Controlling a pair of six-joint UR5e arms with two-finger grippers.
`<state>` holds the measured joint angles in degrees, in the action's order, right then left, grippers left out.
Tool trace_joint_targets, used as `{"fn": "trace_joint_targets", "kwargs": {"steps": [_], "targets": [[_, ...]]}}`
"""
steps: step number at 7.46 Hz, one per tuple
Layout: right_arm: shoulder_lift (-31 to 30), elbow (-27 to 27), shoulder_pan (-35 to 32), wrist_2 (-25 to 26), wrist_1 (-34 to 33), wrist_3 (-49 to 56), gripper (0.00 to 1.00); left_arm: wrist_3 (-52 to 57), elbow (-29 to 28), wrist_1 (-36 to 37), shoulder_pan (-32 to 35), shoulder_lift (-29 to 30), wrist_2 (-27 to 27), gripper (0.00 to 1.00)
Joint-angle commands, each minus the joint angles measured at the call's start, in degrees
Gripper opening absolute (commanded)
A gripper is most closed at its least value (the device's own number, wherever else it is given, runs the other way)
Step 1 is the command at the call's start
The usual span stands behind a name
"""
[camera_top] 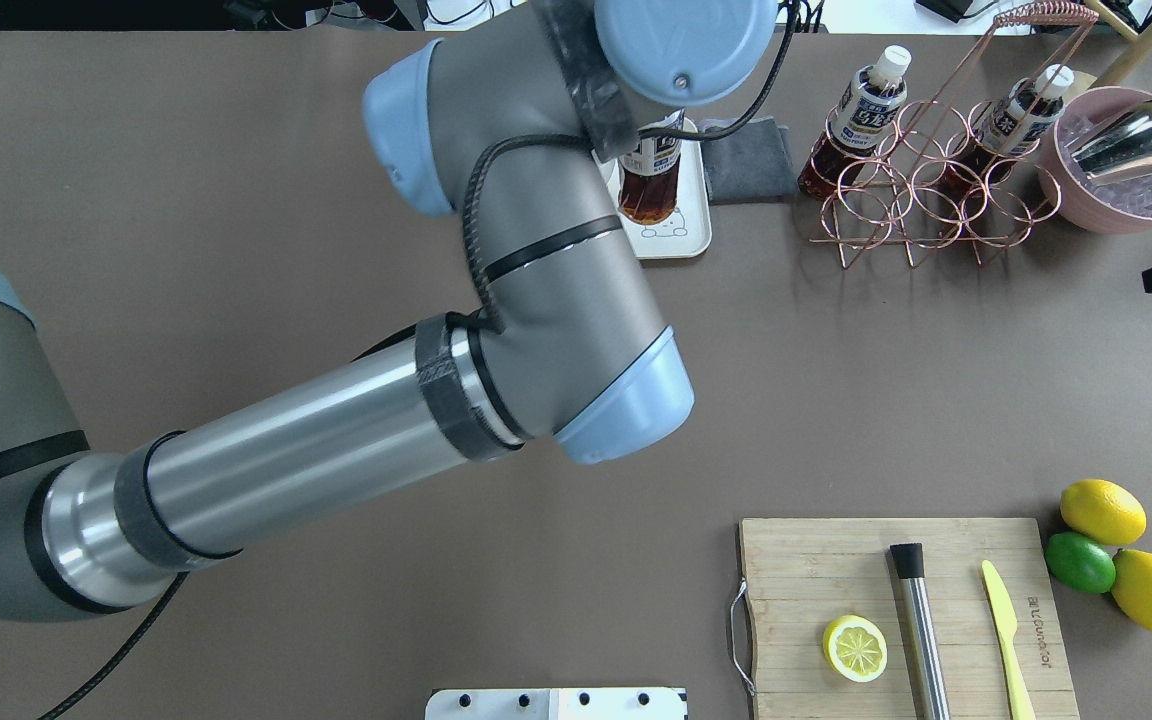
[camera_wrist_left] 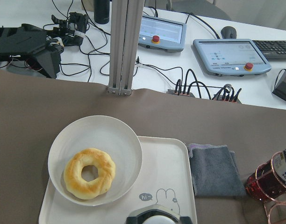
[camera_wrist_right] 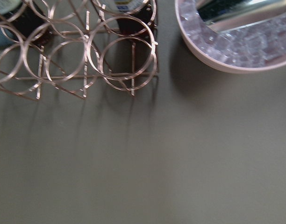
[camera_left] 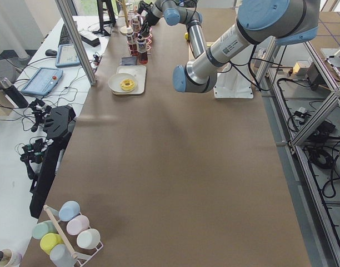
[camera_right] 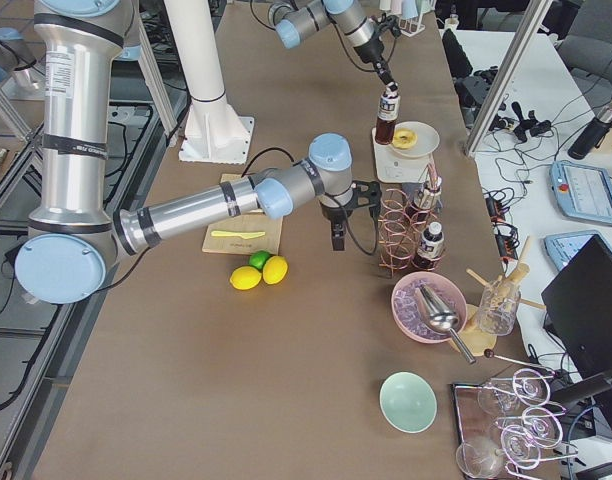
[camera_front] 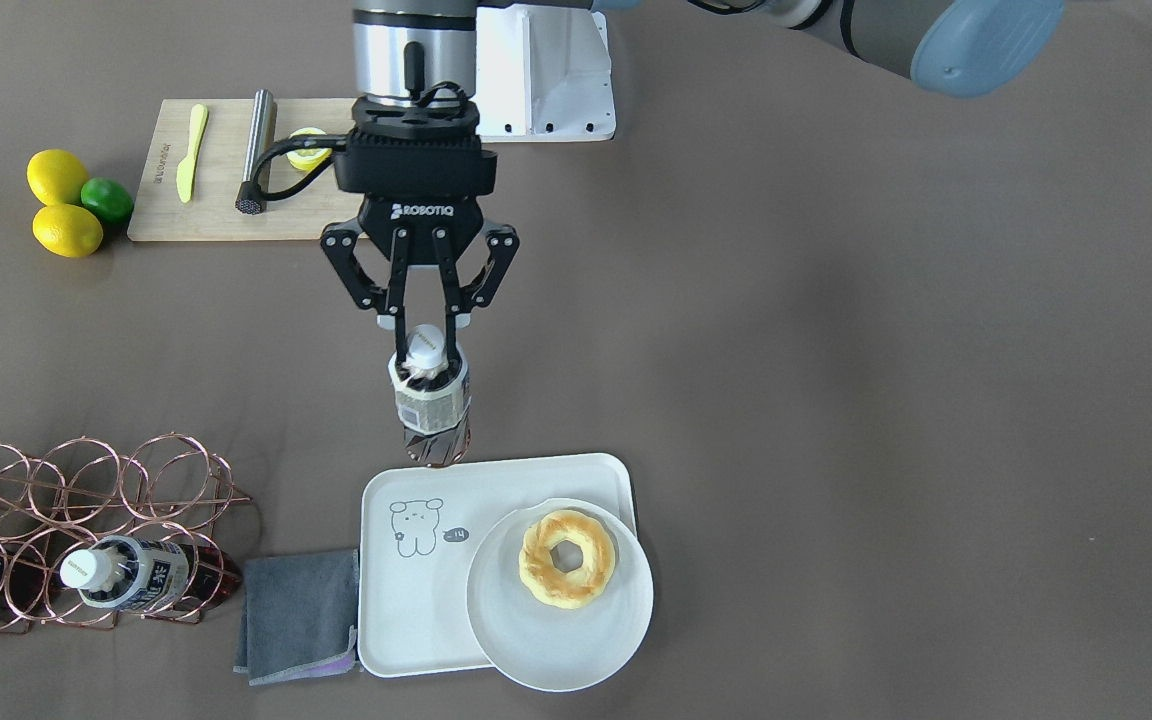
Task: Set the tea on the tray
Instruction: 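Lift the bottle with the left gripper and carry it to the white tray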
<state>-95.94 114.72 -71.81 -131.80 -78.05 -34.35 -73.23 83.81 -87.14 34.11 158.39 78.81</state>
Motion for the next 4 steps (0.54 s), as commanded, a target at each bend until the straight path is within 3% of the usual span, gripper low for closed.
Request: {"fn": "trace_joint_targets", "kwargs": {"steps": [1, 3, 4], "targets": [[-5.0, -1.5, -4.2, 0.4, -9.5, 15.0, 1.00, 2.7, -19.1, -9.1, 3.3, 8.9, 0.7, 0.00], [-4.8, -2.0, -7.8, 6.9, -22.6, 34.9, 1.00, 2.9, -27.8, -12.6, 3.3, 12.1, 0.8, 0.00], [-5.0, -2.0, -9.5, 6.3, -24.2, 35.7, 1.00, 2.9, -31.0, -14.5, 3.0, 13.1, 0.5, 0.00]]}}
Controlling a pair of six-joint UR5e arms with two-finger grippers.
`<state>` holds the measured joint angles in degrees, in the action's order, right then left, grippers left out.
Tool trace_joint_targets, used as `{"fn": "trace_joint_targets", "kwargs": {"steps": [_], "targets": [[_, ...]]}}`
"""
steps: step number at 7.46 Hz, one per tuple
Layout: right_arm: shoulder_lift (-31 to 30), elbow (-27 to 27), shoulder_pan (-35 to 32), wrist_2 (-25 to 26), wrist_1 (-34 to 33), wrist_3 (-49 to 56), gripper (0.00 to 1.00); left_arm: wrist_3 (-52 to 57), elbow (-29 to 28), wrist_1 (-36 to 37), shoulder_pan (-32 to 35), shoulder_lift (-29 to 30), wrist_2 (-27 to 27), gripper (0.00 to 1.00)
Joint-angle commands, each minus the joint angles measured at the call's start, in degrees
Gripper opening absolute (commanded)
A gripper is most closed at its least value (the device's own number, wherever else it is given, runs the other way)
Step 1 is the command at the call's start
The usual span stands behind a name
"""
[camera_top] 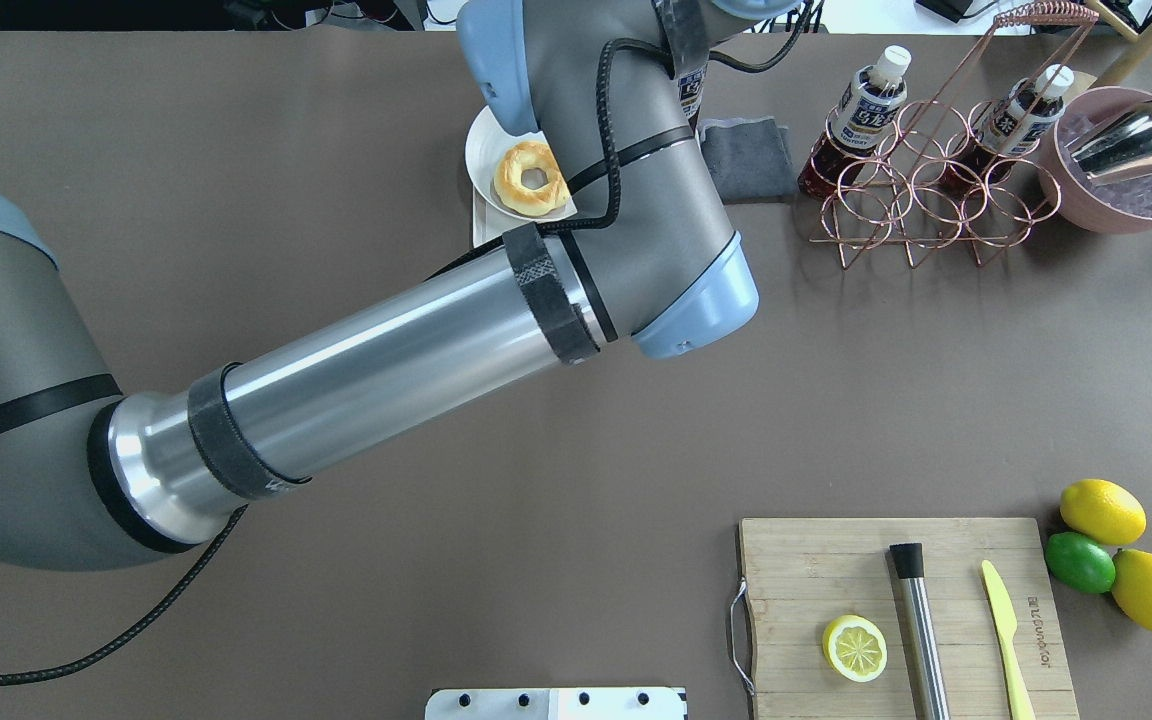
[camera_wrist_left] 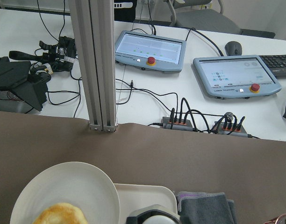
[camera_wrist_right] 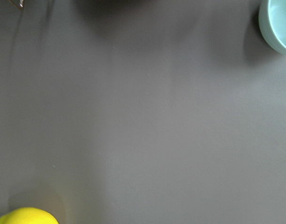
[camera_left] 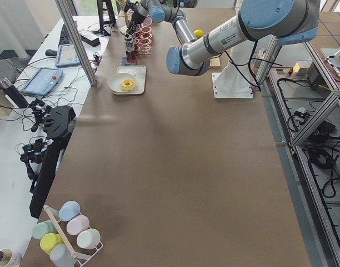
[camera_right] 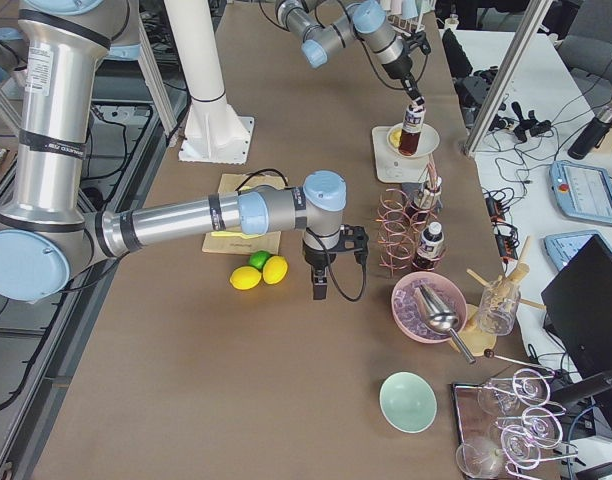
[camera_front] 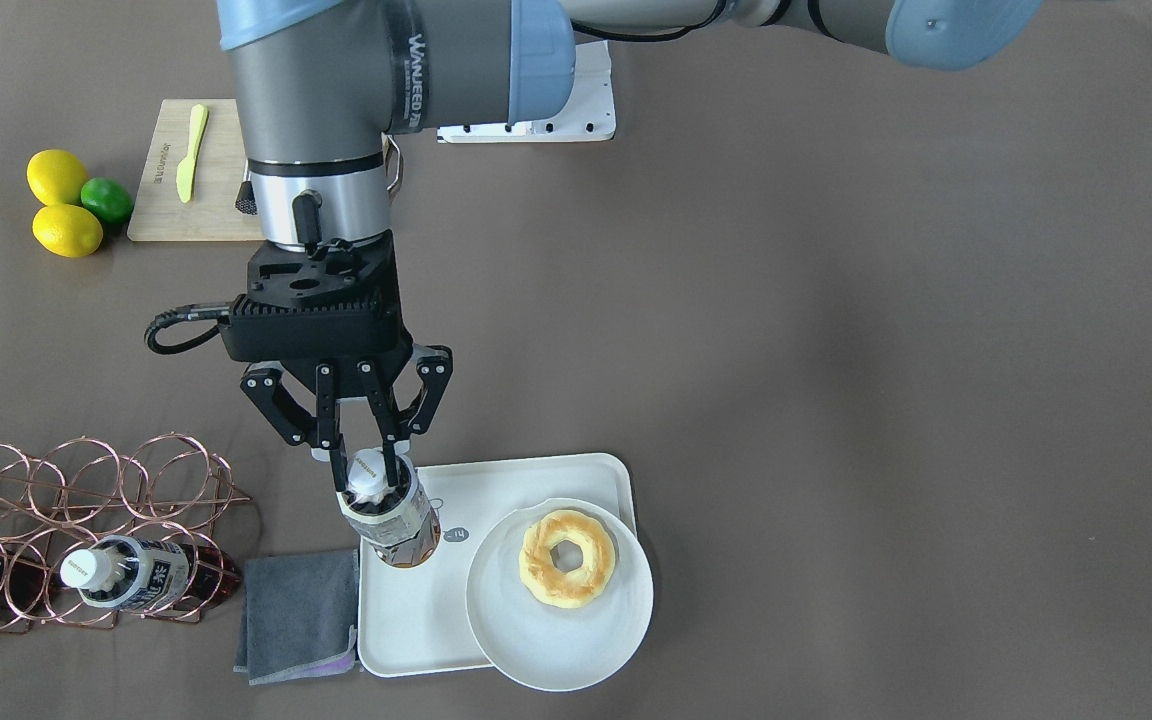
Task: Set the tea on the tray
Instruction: 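Lift the bottle with the left gripper and carry it to the white tray, then lower the bottle onto the tray beside the bread bowl and open the left gripper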
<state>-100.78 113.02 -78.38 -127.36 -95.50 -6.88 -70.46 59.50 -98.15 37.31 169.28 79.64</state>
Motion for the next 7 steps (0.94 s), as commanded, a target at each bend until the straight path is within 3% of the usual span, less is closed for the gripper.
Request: {"fn": "trace_joint_targets", "kwargs": {"steps": [1, 7], "targets": [[-0.3, -0.4, -3.2, 1.9, -6.5, 7.9, 1.00, 0.2, -7.6, -3.9, -0.3, 2.4, -0.4, 0.00], [0.5, -1.5, -3.2, 0.8, -6.0, 7.7, 1.00, 0.1, -11.6, -8.1, -4.1, 1.3, -5.1, 0.00]]}}
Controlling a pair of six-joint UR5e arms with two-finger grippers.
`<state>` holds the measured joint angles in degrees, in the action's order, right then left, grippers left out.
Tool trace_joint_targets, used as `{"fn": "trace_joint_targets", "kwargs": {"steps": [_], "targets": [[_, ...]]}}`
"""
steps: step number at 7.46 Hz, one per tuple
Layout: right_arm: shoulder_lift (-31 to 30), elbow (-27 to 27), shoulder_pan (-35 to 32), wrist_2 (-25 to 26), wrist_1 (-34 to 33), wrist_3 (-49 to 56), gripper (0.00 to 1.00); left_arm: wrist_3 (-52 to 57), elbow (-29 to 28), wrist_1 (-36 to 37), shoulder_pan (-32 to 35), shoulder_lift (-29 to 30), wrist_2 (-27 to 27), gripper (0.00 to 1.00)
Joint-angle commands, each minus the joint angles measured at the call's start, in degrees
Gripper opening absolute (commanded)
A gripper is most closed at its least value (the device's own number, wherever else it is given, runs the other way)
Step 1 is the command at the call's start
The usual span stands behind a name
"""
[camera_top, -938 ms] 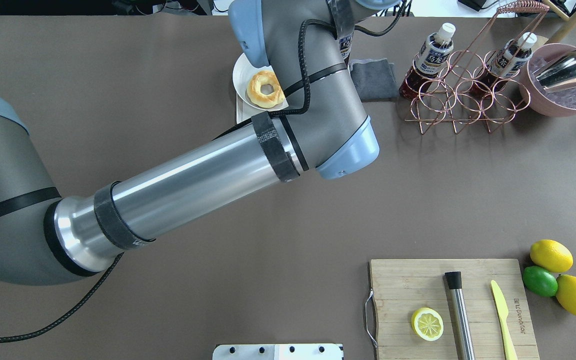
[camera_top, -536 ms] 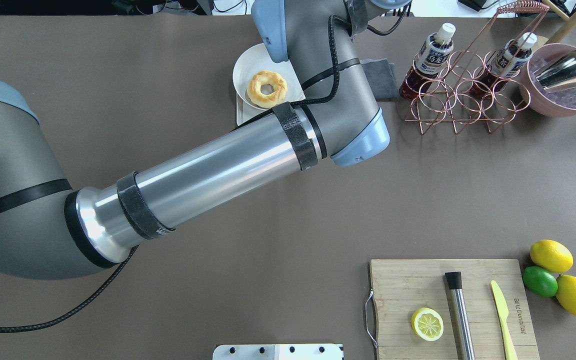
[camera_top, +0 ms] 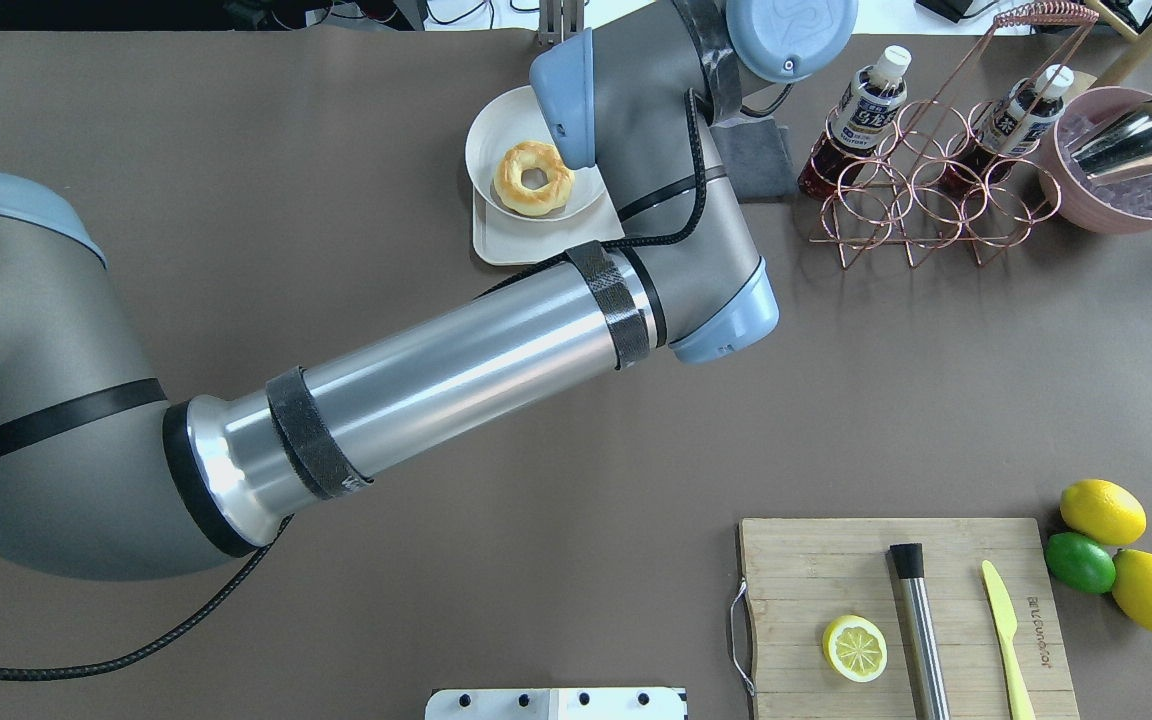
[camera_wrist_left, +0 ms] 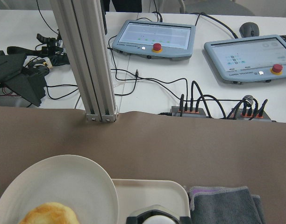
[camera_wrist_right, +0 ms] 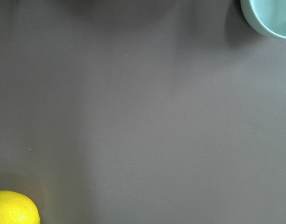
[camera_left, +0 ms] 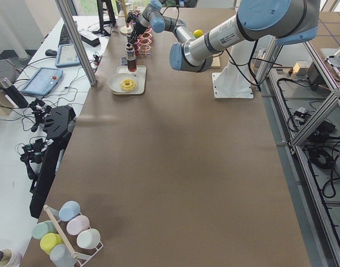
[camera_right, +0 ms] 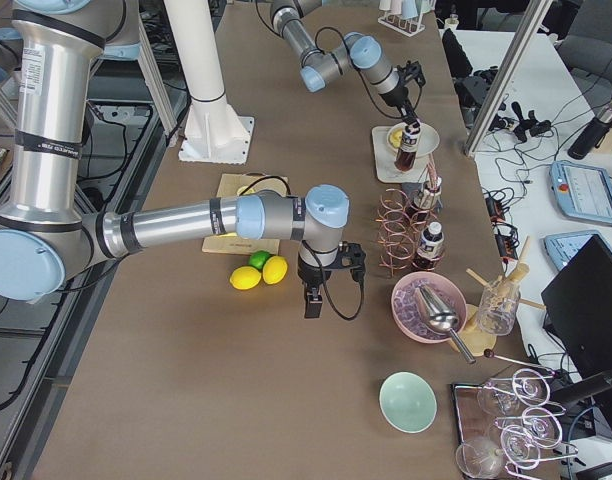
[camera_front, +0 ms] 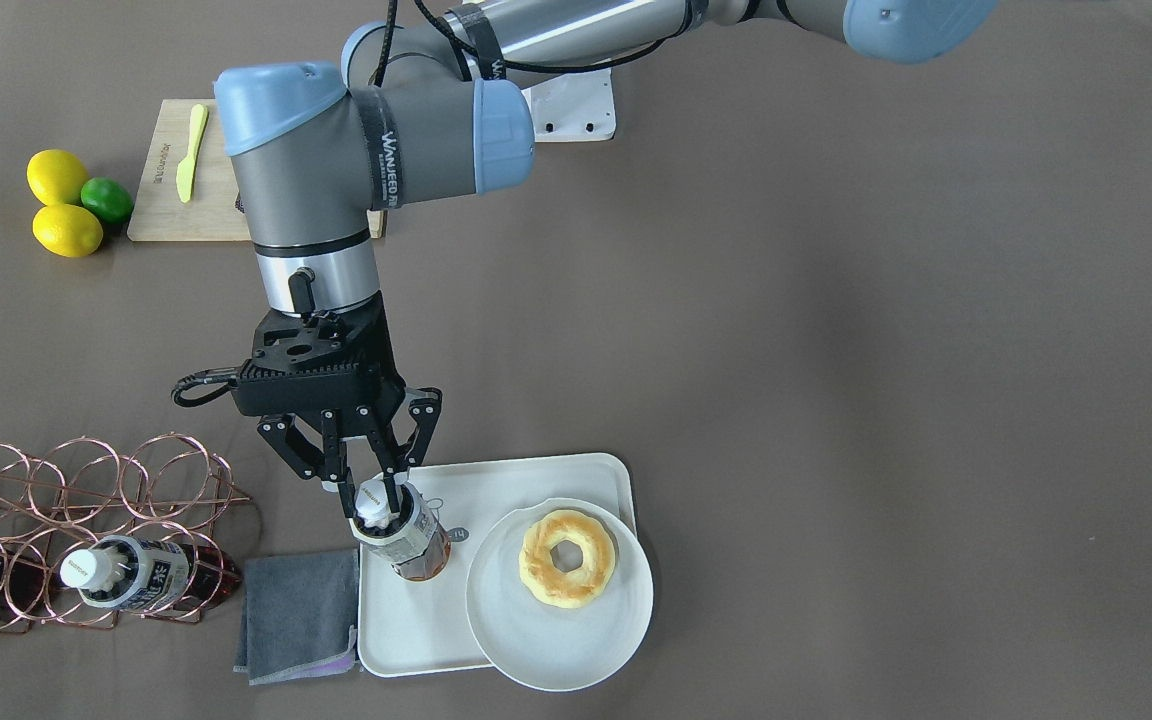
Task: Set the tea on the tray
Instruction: 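Lower the bottle onto the tray beside the bread bowl and open the left gripper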
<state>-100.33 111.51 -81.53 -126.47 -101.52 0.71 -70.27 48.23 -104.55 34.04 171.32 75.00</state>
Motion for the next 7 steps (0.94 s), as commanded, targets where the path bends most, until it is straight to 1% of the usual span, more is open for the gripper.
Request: {"fn": "trace_joint_targets", "kwargs": {"steps": [1, 3, 4, 5, 6, 7], "targets": [[0.0, 0.0, 0.0, -0.1, 0.0, 0.1, 1.00, 0.0, -0.3, -2.1, -0.9, -1.2, -0.5, 0.00], [0.0, 0.0, 0.0, -0.1, 0.0, 0.2, 1.00, 1.6, 0.0, -2.1, -0.9, -1.3, 0.1, 0.00], [0.0, 0.0, 0.0, -0.1, 0.0, 0.2, 1.00, 6.0, 0.5, -2.2, -0.6, -1.3, 1.3, 0.48], [0.0, 0.1, 0.0, -0.2, 0.0, 0.2, 1.00, 7.8, 0.7, -2.4, 0.0, -1.4, 2.6, 0.97], [0.0, 0.2, 0.0, -0.2, 0.0, 0.3, 1.00, 8.0, 2.2, -2.2, 0.3, -1.5, 2.9, 0.98], [0.0, 0.2, 0.0, -0.2, 0.0, 0.3, 1.00, 8.1, 4.7, -2.1, 1.8, -1.6, 5.4, 0.98]]}}
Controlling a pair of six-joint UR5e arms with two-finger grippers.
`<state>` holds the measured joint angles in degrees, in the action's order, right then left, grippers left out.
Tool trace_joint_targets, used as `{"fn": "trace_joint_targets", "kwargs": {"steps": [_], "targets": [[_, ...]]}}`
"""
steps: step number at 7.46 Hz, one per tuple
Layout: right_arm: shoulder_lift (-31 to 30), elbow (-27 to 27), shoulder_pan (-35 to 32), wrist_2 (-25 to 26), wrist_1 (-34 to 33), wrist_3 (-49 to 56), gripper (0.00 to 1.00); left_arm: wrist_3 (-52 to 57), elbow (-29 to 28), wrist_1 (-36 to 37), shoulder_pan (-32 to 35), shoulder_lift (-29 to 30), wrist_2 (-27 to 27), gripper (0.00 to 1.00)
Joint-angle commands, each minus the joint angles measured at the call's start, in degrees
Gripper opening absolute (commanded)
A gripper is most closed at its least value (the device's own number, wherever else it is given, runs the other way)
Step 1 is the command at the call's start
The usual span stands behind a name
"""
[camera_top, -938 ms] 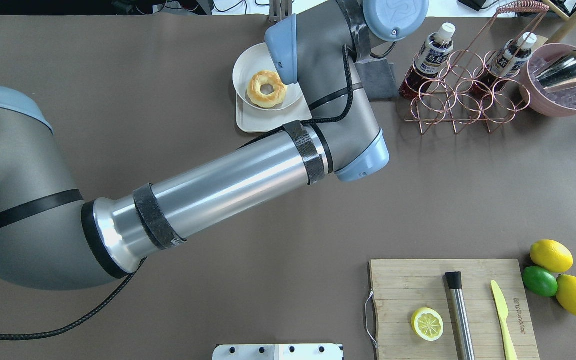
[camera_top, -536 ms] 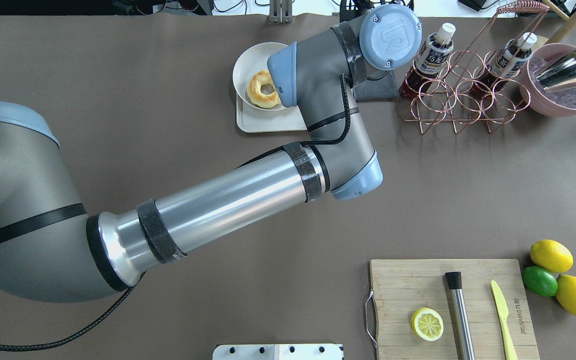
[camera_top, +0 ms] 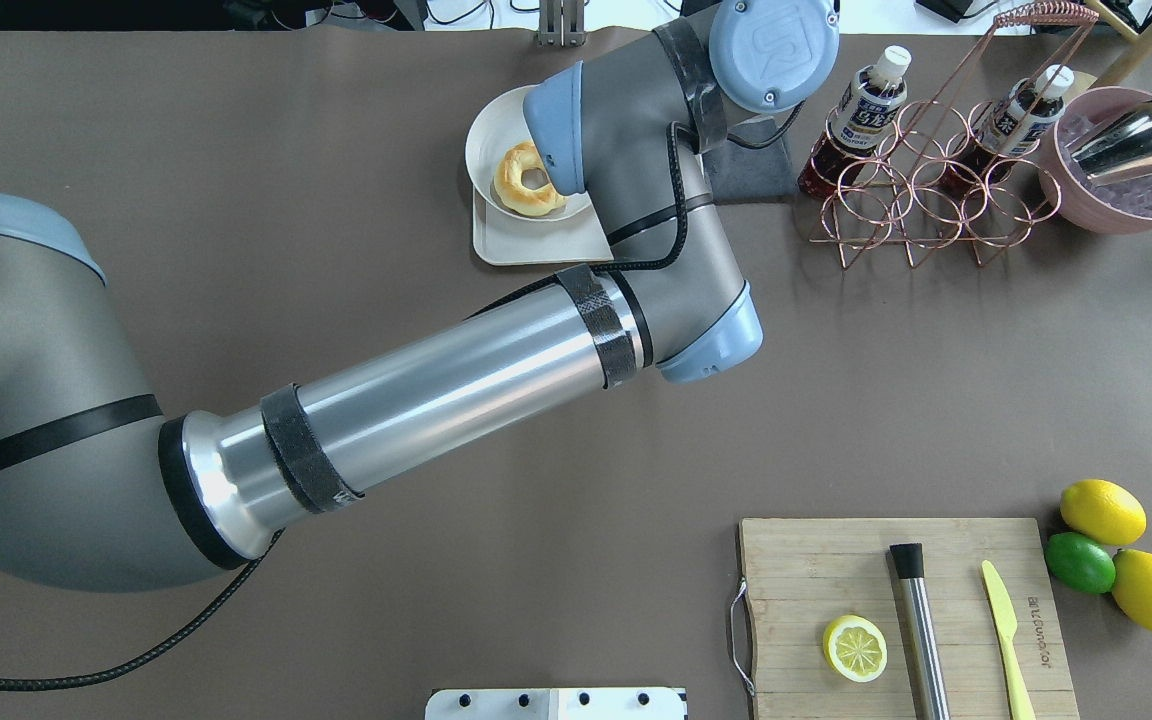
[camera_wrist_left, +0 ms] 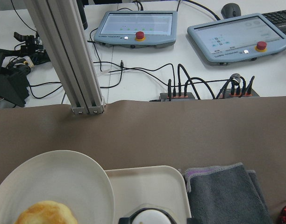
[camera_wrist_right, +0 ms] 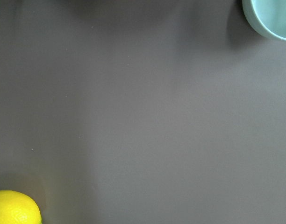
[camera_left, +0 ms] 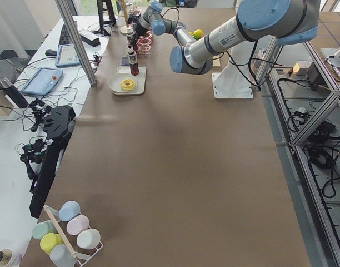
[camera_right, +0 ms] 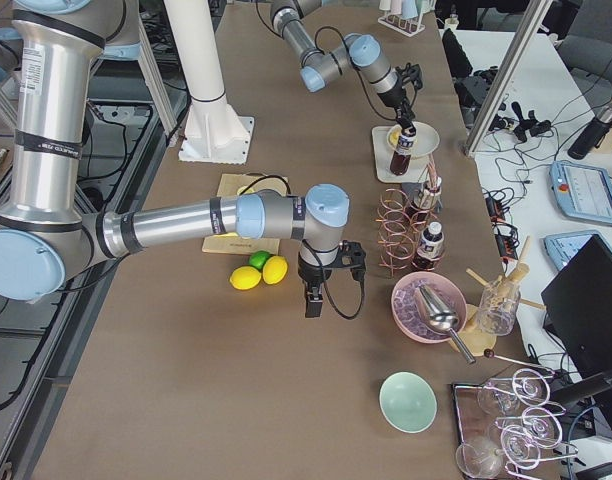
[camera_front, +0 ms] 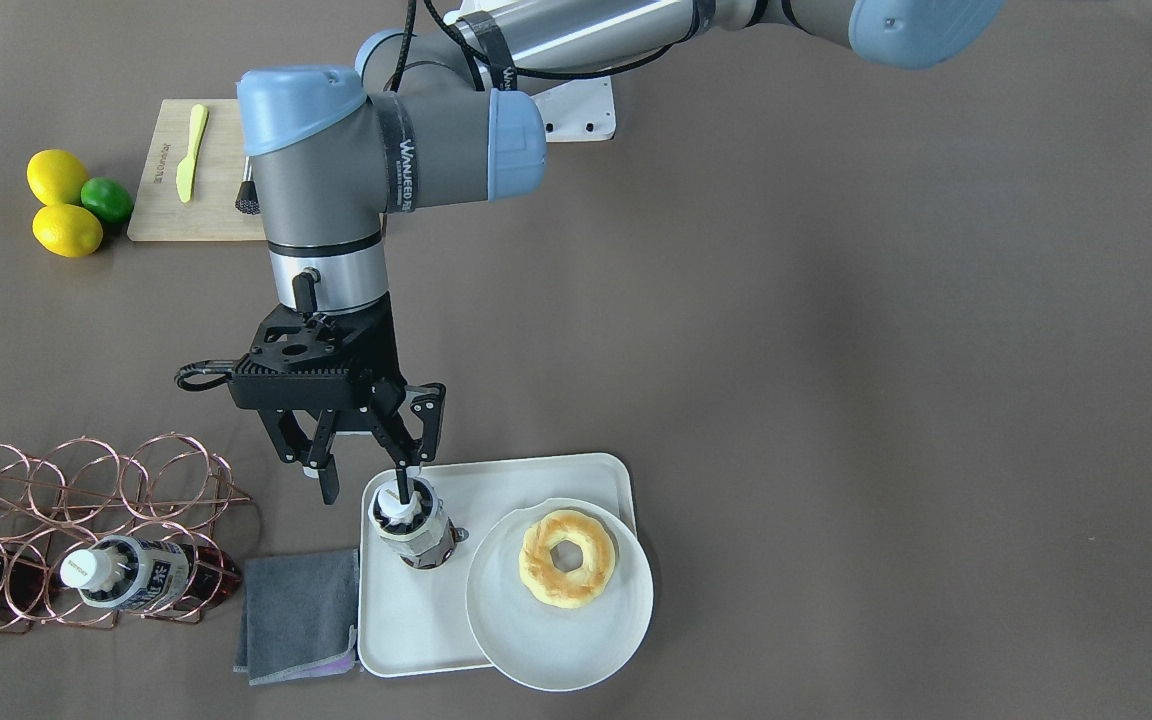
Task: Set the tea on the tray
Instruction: 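Lower the bottle onto the tray beside the bread bowl and open the left gripper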
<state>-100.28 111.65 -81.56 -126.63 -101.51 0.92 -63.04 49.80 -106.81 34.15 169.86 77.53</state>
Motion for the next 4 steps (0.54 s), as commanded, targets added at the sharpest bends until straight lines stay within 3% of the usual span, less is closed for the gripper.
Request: {"fn": "trace_joint_targets", "kwargs": {"steps": [1, 3, 4], "targets": [[0.0, 0.1, 0.0, -0.2, 0.0, 0.0, 1.00, 1.4, 10.1, 1.9, 4.1, -2.9, 8.5, 0.97], [0.1, 0.0, 0.0, -0.6, 0.0, 0.0, 1.00, 6.4, 27.3, 11.8, 7.3, -12.7, 17.8, 0.97], [0.0, -0.1, 0.0, -0.9, 0.0, 0.1, 1.00, 9.5, 36.8, 13.3, 9.8, -21.4, 22.5, 0.97]]}}
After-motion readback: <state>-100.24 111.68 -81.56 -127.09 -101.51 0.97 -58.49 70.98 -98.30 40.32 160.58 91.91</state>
